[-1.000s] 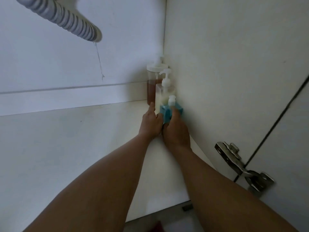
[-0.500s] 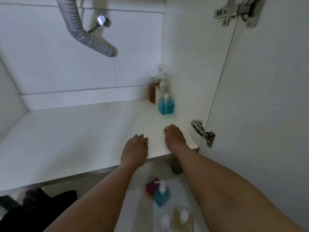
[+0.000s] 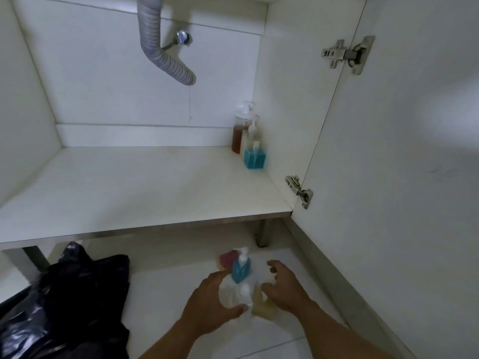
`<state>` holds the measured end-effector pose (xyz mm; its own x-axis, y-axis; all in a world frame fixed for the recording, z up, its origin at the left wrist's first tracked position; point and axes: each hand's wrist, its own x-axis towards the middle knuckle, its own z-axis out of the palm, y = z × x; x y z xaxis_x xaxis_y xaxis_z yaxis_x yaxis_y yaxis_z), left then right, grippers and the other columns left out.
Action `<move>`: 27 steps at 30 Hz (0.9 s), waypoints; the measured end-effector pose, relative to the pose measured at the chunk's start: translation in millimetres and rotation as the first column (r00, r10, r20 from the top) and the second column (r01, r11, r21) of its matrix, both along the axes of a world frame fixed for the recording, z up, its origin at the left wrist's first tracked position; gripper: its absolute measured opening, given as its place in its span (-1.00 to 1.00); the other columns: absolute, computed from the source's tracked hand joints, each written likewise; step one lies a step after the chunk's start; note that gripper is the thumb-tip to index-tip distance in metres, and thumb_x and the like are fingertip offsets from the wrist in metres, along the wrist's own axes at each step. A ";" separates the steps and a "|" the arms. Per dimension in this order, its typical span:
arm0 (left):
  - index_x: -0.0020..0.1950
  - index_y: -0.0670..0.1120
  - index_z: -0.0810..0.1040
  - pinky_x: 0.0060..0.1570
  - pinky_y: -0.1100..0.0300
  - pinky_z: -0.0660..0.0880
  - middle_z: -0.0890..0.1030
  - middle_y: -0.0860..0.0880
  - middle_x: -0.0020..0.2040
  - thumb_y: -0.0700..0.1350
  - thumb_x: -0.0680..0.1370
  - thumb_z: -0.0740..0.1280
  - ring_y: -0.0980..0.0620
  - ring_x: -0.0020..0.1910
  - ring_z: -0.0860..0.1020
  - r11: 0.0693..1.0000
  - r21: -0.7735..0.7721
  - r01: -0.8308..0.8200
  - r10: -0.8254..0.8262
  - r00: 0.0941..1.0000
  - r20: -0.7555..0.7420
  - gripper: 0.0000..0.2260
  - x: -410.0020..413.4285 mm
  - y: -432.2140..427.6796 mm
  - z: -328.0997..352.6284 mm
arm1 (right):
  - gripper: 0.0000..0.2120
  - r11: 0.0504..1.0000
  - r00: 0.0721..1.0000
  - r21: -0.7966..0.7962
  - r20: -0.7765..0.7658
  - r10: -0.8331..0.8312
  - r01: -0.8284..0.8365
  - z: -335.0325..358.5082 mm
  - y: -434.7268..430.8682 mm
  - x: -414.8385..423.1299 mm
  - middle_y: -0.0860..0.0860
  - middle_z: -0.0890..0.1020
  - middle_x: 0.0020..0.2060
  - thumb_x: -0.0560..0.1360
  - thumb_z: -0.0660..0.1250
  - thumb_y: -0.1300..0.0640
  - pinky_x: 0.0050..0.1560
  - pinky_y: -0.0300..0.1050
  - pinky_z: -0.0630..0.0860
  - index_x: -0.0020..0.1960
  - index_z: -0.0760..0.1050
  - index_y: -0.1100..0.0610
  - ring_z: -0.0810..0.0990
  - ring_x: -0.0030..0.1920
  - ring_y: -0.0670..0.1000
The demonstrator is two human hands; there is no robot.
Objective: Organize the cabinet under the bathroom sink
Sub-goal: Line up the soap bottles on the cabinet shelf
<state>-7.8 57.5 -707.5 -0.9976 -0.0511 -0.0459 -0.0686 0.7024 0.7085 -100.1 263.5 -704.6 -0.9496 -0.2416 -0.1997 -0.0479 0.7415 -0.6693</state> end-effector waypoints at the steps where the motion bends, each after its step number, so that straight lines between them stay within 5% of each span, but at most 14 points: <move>1: 0.48 0.18 0.29 0.16 0.36 0.28 0.39 0.26 0.30 0.37 0.29 0.51 0.26 0.21 0.36 1.000 0.023 0.000 0.000 1.000 0.024 -0.17 2.4 4.4 -2.4 | -0.40 1.000 0.998 -0.013 0.063 0.010 -0.009 -4.0 2.4 6.5 0.01 0.43 0.33 0.48 0.38 0.07 0.28 -0.13 0.43 0.47 0.28 0.02 0.45 0.30 0.01; 4: 0.46 0.09 0.34 0.09 0.41 0.25 0.38 0.24 0.22 0.14 0.39 0.57 0.20 0.24 0.42 0.998 0.057 -0.027 0.022 0.996 0.083 -0.28 5.2 17.5 -10.5 | -0.57 0.999 0.997 -0.010 0.068 0.048 -0.047 -23.4 5.0 20.1 -0.08 0.52 0.07 0.38 0.49 0.01 0.07 -0.29 0.48 0.19 0.43 -0.02 0.55 0.09 -0.04; 7: 0.46 0.07 0.36 0.19 0.35 0.37 0.48 0.19 0.34 0.14 0.38 0.56 0.15 0.25 0.49 0.995 0.075 -0.066 0.056 0.991 0.118 -0.29 2.1 23.3 -27.5 | -0.60 0.998 0.999 0.060 0.041 0.032 -0.035 -63.3 12.6 11.8 -0.14 0.52 -0.16 0.28 0.50 -0.25 -0.17 -0.27 0.52 -0.07 0.41 -0.10 0.58 -0.12 -0.05; 11: 0.37 0.11 0.41 0.05 0.36 0.38 0.47 0.24 0.12 0.11 0.41 0.54 0.22 0.07 0.47 0.991 0.100 -0.089 0.078 0.991 0.108 -0.41 -1.2 27.4 -35.7 | -0.62 0.992 0.992 0.078 -0.075 0.105 -0.100 -50.6 14.1 21.8 -0.17 0.47 0.04 0.32 0.43 -0.19 0.01 -0.18 0.53 0.06 0.41 -0.16 0.53 0.01 -0.13; 14: 0.39 0.11 0.40 0.13 0.30 0.43 0.52 0.19 0.18 0.07 0.42 0.55 0.13 0.14 0.53 0.987 0.127 -0.093 0.078 0.990 0.119 -0.40 -5.7 25.4 -43.1 | -0.61 0.996 0.995 0.038 -0.067 0.080 -0.077 -33.3 12.9 27.6 -0.14 0.43 0.12 0.38 0.45 -0.11 0.04 -0.22 0.48 0.14 0.41 -0.11 0.53 0.05 -0.13; 19: 0.46 0.00 0.44 0.12 0.32 0.53 0.58 0.12 0.22 -0.20 0.39 0.44 0.19 0.09 0.57 0.984 0.179 0.001 -0.022 0.994 0.111 -0.38 -18.1 14.5 -49.5 | -0.56 0.995 0.995 0.052 -0.042 0.091 -0.089 -25.8 13.2 22.8 -0.15 0.42 0.09 0.35 0.46 -0.17 0.01 -0.24 0.44 0.13 0.34 -0.17 0.54 0.02 -0.10; 23: 0.45 -0.03 0.47 0.11 0.17 0.58 0.63 0.05 0.11 -0.37 0.46 0.24 0.10 0.03 0.62 0.985 0.141 -0.103 0.090 0.991 0.094 -0.43 -33.8 3.0 -58.9 | -0.55 0.994 0.995 0.079 -0.043 0.085 -0.081 -27.0 12.5 19.2 -0.11 0.49 0.08 0.33 0.47 -0.15 0.02 -0.17 0.51 0.14 0.37 -0.13 0.56 0.01 -0.07; 27: 0.32 0.04 0.52 -0.01 0.28 0.50 0.61 0.07 0.06 -0.13 0.53 0.45 0.08 -0.03 0.61 0.952 0.199 -0.231 0.224 0.973 0.055 -0.63 -52.6 7.1 -48.6 | -0.58 0.991 0.994 0.095 -0.051 0.095 -0.090 -30.9 13.0 14.7 -0.07 0.50 0.03 0.32 0.50 -0.08 -0.02 -0.15 0.52 0.06 0.37 -0.09 0.55 -0.02 -0.04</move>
<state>-60.3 64.6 -756.1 -0.9586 -0.2627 -0.1098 -0.2340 0.5072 0.8294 -85.4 276.5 -735.5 -0.9343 -0.3119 -0.1728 -0.1544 0.7906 -0.5925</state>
